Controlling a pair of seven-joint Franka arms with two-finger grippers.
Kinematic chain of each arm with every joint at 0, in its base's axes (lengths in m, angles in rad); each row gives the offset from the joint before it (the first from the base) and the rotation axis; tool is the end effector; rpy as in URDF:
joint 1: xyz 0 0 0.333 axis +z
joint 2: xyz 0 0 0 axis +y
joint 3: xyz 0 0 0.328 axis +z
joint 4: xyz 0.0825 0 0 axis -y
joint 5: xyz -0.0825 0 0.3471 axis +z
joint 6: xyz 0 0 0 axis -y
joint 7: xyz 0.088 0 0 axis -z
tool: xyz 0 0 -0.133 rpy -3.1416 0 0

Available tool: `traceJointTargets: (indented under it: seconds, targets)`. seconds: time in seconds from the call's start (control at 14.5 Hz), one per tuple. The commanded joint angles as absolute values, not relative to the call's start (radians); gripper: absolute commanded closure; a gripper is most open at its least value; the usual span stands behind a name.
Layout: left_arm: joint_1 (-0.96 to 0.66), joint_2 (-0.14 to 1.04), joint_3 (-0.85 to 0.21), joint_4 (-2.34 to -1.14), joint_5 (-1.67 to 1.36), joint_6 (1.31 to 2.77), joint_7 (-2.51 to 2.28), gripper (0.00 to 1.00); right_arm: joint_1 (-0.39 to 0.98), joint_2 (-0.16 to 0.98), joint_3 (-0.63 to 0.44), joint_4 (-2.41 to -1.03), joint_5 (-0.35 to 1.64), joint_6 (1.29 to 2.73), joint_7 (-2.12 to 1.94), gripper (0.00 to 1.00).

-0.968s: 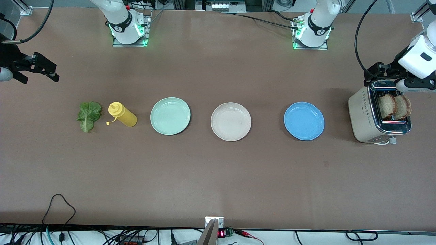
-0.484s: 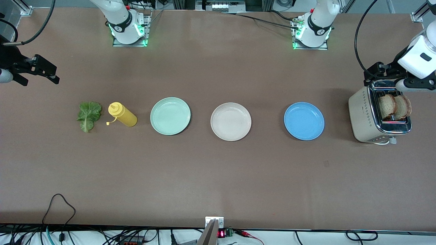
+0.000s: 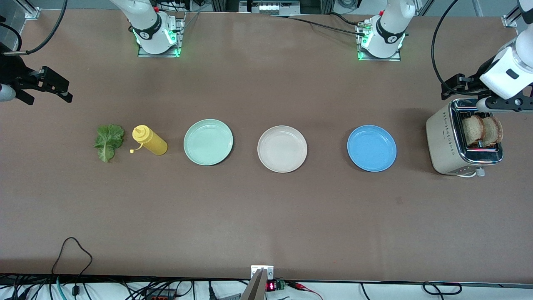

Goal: Make sandwich in beige plate with both arms

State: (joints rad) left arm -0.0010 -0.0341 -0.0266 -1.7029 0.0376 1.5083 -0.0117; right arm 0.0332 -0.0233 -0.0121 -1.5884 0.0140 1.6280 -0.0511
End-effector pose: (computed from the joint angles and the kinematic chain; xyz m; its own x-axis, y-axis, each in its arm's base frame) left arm 0.4904 -0.0085 0.5665 0.9871 -0.0130 -0.1593 -0.0197 -0.9990 -0.0402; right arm 0.5175 0.0126 0.6201 0.9954 0.0713 0.0635 0.0721 -0.9973 -0.0110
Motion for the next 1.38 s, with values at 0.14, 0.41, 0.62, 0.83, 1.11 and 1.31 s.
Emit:
traceJointTargets:
  seconds: [0.14,0.41,0.62,0.83,1.11,1.31]
  targets:
    - [0.014,0.005,-0.026,-1.661,0.026,1.428,0.008,0.0,0.035,-0.044,-0.009,-1.606,0.014,1.624,-0.058,0.0]
    - [0.011,0.172,-0.026,-1.476,0.08,1.401,0.008,0.0,0.034,-0.044,-0.009,-1.606,0.014,1.626,-0.057,0.0]
    - [0.014,0.213,-0.026,-1.424,0.109,1.397,0.011,0.0,0.034,-0.043,-0.009,-1.606,0.014,1.624,-0.057,0.0]
    - [0.096,0.23,-0.026,-1.44,0.107,1.391,0.067,0.0,0.034,-0.044,-0.009,-1.608,0.014,1.624,-0.057,0.0]
    - [0.204,0.232,-0.028,-1.526,0.107,1.472,0.205,0.0,0.034,-0.044,-0.009,-1.611,0.014,1.626,-0.057,0.0]
    - [0.271,0.229,-0.028,-1.601,0.109,1.596,0.317,0.0,0.037,-0.044,-0.009,-1.611,0.014,1.626,-0.055,0.0]
